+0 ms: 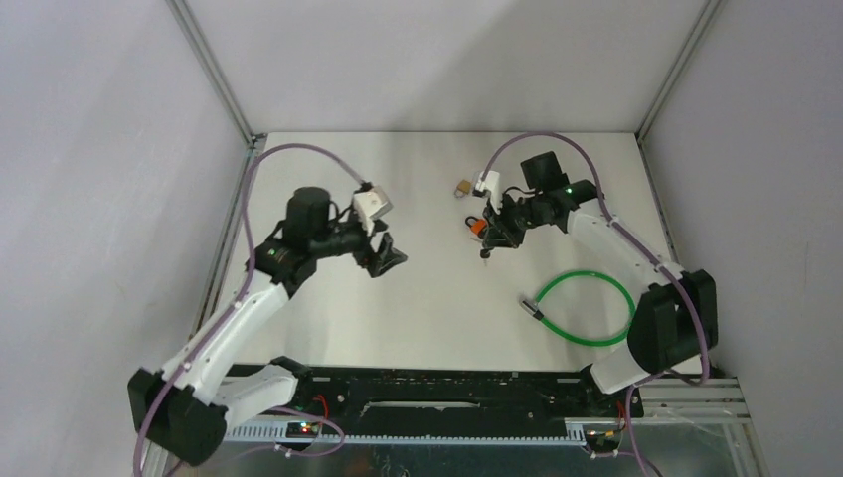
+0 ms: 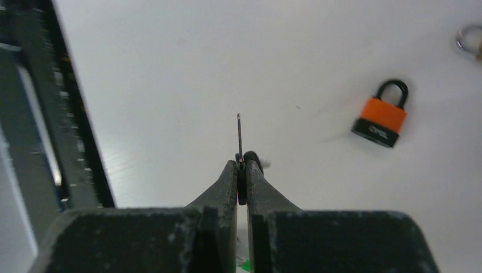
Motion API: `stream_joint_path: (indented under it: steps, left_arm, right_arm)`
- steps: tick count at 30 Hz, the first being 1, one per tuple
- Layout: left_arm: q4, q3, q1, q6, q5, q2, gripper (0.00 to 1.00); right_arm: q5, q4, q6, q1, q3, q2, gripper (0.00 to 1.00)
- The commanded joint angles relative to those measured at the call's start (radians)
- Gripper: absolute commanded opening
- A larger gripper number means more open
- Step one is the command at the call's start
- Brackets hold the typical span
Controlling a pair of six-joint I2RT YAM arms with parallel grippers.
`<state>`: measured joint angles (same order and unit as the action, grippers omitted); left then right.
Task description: Unlock with the key
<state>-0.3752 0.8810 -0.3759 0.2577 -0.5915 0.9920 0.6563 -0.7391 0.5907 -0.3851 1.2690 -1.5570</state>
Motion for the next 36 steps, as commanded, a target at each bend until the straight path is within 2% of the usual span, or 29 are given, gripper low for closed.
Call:
stream_joint_path:
  steps: [1,7,12,21,27,36]
  left_arm:
    - [-0.025,0.19,-0.12,0.034,-0.049,0.126,0.85]
    - [-0.064,0.396,-0.238,-0.056,-0.137,0.335,0.76]
    - [-0.046,0.466,-0.277,-0.15,-0.237,0.434,0.65]
    - [-0.045,0.464,-0.312,-0.138,-0.266,0.458,0.56]
    - [-0.039,0.469,-0.316,-0.129,-0.268,0.463,0.48]
    - [-0.051,0.499,-0.337,-0.126,-0.264,0.474,0.44]
  right_arm:
    - [0.245,-0.029,-0.049,-0.01,0.034,0.092,0.0]
    - [0.392,-0.059,-0.043,-0.022,0.033,0.147,0.0]
    - [0.479,-0.064,-0.052,-0.018,0.033,0.166,0.0]
    - [0.587,-0.079,-0.054,0.014,0.034,0.139,0.0]
    - [0.592,-0.093,-0.042,0.022,0.034,0.122,0.0]
    - [0.587,-0.095,-0.041,0.024,0.034,0.108,0.0]
